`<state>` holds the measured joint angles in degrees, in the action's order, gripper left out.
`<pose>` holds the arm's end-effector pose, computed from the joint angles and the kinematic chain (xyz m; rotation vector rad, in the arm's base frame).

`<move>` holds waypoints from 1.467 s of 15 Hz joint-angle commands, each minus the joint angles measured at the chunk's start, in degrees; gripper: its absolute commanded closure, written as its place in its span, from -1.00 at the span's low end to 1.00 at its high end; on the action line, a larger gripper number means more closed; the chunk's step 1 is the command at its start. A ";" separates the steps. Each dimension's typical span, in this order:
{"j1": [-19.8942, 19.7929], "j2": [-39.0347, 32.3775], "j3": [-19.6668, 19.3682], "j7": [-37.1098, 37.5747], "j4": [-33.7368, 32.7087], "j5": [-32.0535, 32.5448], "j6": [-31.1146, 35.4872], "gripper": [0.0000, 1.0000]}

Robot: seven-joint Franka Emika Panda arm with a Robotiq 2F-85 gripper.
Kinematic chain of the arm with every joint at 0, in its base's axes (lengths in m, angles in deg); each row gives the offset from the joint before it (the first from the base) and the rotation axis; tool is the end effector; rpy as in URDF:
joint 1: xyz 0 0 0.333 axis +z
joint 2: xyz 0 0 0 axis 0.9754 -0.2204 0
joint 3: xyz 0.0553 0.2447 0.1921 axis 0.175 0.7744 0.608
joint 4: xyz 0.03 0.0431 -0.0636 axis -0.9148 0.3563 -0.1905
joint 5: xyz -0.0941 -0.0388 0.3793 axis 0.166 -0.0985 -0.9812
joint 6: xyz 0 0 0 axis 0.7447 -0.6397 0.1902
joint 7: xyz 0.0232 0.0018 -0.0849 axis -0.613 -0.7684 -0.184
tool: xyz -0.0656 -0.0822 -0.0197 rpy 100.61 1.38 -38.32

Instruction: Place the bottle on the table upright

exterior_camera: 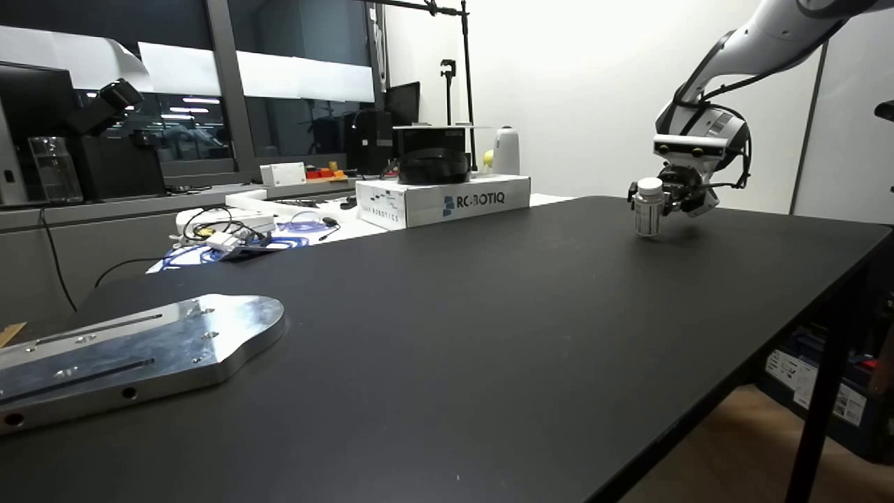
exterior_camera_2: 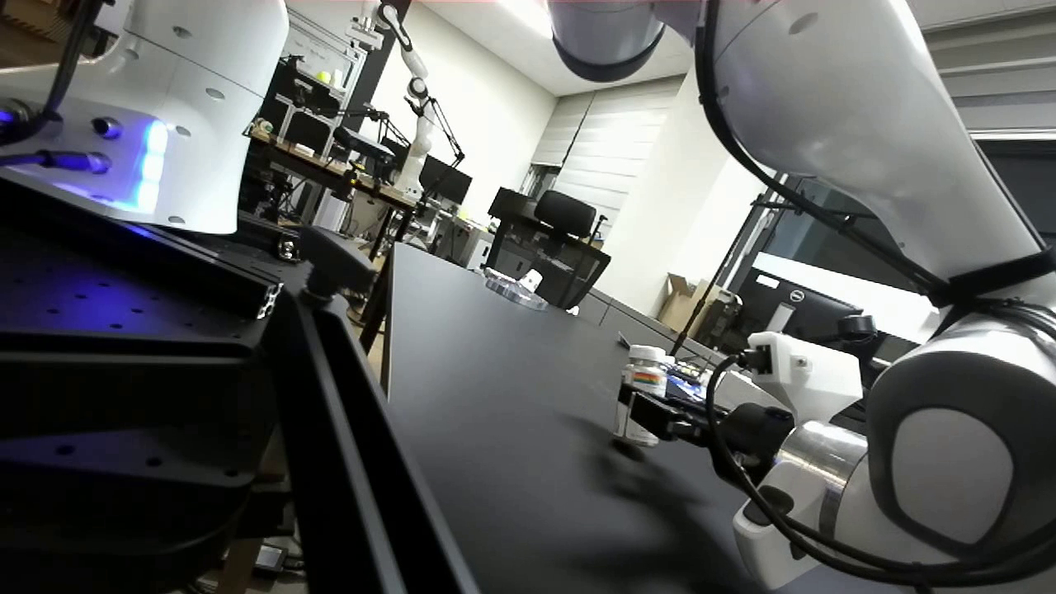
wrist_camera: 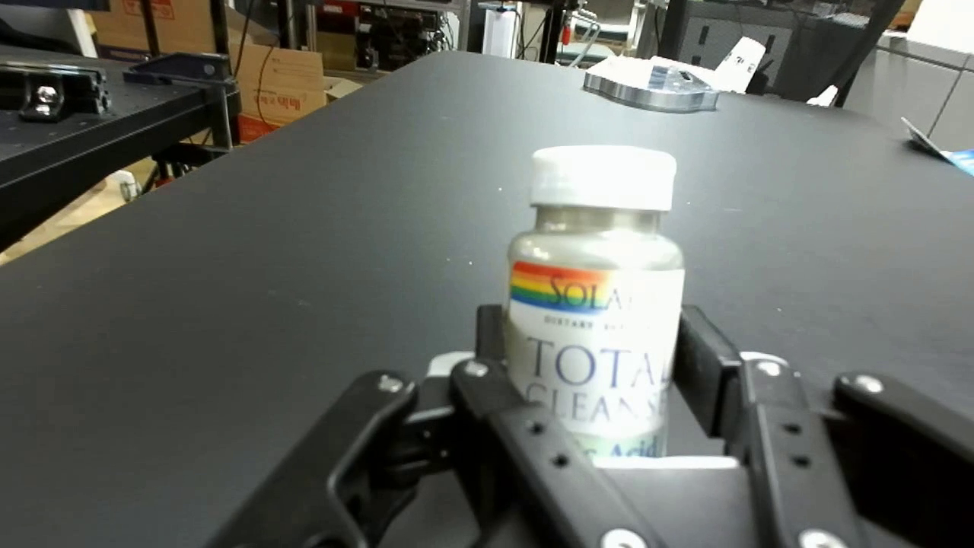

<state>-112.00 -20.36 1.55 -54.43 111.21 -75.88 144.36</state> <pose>0.5298 -0.3475 0.0508 -1.4610 1.2186 1.0858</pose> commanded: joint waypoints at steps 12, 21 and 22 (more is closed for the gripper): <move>-1.91 -3.05 1.47 6.49 -6.20 -2.90 -0.76 -0.98; 0.23 1.22 1.16 3.00 -1.05 -2.00 -1.10 -1.00; 0.58 2.18 0.96 2.42 0.26 -1.77 -1.15 -1.00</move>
<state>-112.31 -21.72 2.98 -51.36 107.82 -78.46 143.80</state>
